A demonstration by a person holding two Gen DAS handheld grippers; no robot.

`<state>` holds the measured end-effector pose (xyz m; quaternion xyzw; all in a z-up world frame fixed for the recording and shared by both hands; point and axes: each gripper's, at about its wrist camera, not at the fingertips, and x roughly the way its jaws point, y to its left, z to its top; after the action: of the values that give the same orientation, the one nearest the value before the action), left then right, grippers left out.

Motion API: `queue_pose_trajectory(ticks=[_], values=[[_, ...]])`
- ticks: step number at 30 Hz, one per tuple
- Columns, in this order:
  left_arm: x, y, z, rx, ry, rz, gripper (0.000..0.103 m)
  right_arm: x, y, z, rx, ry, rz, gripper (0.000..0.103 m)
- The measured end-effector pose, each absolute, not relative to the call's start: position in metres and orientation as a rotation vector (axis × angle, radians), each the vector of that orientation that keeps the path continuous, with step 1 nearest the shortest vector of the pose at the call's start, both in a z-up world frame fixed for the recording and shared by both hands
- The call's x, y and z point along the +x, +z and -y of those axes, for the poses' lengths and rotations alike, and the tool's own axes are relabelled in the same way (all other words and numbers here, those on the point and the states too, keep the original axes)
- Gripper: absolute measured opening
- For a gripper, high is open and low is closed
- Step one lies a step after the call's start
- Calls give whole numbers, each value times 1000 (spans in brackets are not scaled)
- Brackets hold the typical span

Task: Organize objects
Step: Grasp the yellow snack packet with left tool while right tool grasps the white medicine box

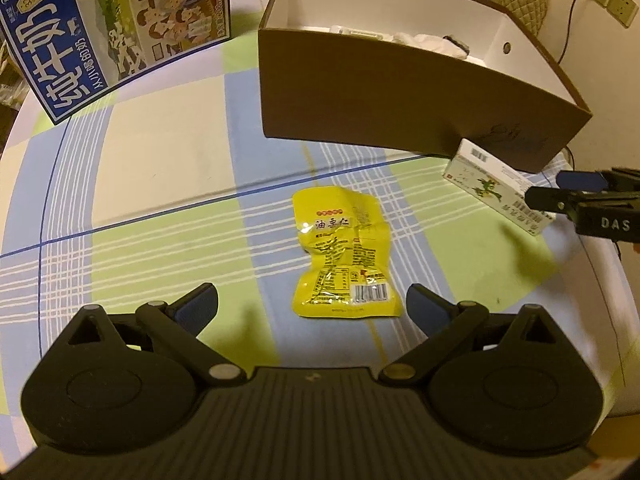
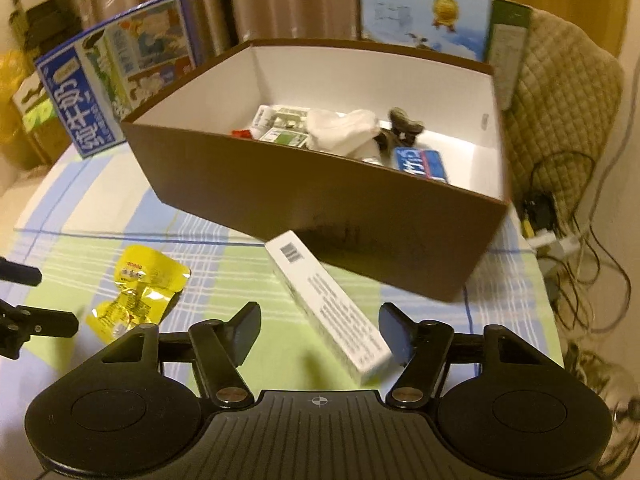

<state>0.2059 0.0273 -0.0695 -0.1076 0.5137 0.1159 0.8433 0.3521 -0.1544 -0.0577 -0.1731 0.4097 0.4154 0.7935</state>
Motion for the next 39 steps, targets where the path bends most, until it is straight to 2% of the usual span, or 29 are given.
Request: queue_pose_trajectory(ticks=[9, 10, 13, 19, 29, 31, 33, 39], values=[[213, -83, -28, -223, 248, -1099, 98, 365, -79, 133, -480, 913, -887, 54], [215, -84, -29, -221, 245, -1101, 98, 364, -81, 131, -503, 916, -883, 51], [220, -88, -28, -215, 233, -1108, 98, 362, -85, 131, -539, 931, -876, 34], [230, -95, -24, -199, 200, -1107, 96, 353, -82, 143, -483, 929, -945, 23], [261, -112, -15, -152, 147, -1097, 91, 326, -75, 170, -374, 817, -1035, 23], [266, -115, -12, -130, 137, -1108, 87, 322, -74, 174, -371, 809, -1039, 23], [270, -118, -10, -122, 124, -1115, 79, 318, -74, 177, -362, 798, -1043, 23], [274, -119, -5, -76, 110, -1102, 72, 317, -73, 179, -352, 782, -1051, 23]])
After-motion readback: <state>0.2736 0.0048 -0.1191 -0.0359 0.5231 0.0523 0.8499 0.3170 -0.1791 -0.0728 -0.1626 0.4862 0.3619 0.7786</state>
